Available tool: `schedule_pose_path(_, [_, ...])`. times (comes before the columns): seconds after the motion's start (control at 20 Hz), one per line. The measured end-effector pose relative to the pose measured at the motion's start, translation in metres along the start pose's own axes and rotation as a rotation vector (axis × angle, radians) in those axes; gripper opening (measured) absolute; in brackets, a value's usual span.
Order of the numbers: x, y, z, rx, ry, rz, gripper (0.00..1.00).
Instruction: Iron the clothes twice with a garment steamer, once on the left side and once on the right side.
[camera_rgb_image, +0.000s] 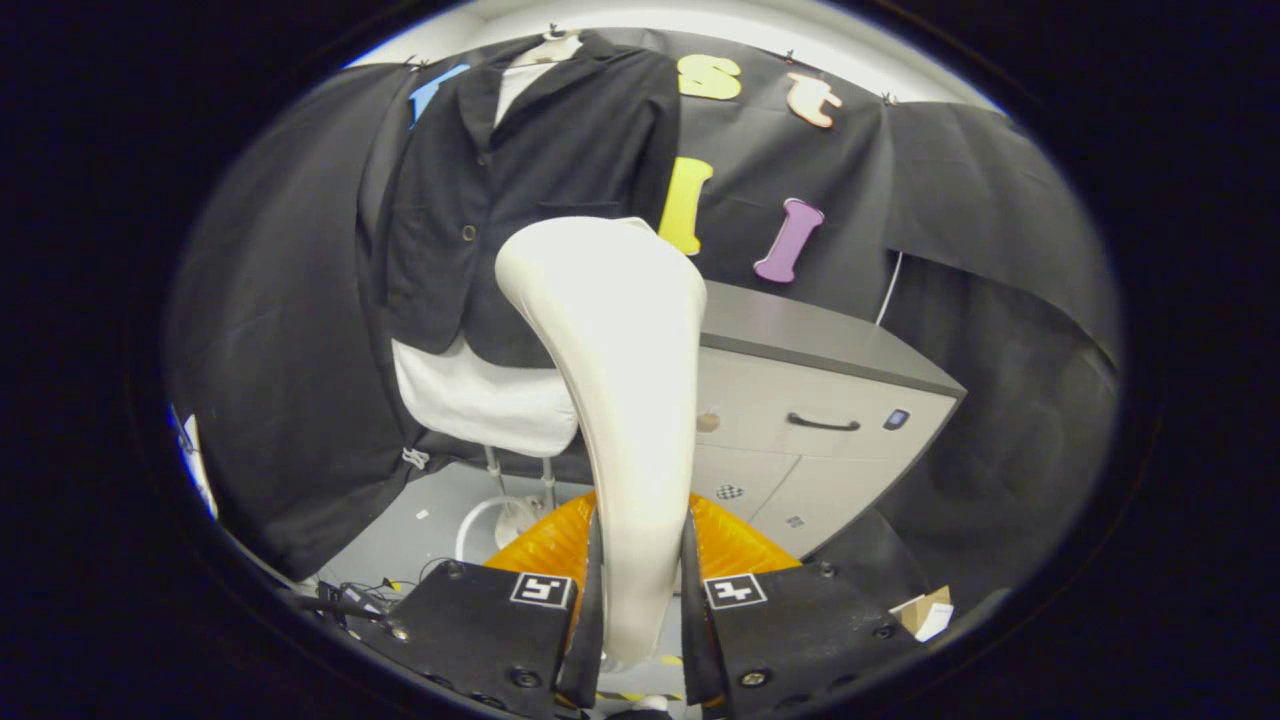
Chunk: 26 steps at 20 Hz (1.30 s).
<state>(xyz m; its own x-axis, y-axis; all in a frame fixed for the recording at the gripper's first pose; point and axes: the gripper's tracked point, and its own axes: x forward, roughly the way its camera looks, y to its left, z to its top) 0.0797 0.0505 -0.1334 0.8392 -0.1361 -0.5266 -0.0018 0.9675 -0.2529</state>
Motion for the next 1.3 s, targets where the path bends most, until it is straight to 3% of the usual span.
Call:
schedule_pose_path(0.5, [-0.015,-0.106,-0.059,0.077,0.075,0.003,0.35])
schedule_pose_path(1.05, [-0.028,-0.154,-0.111,0.155,0.169,-0.023,0.35])
schedule_pose_path(1.3, [-0.028,-0.159,-0.112,0.148,0.180,-0.025,0.35])
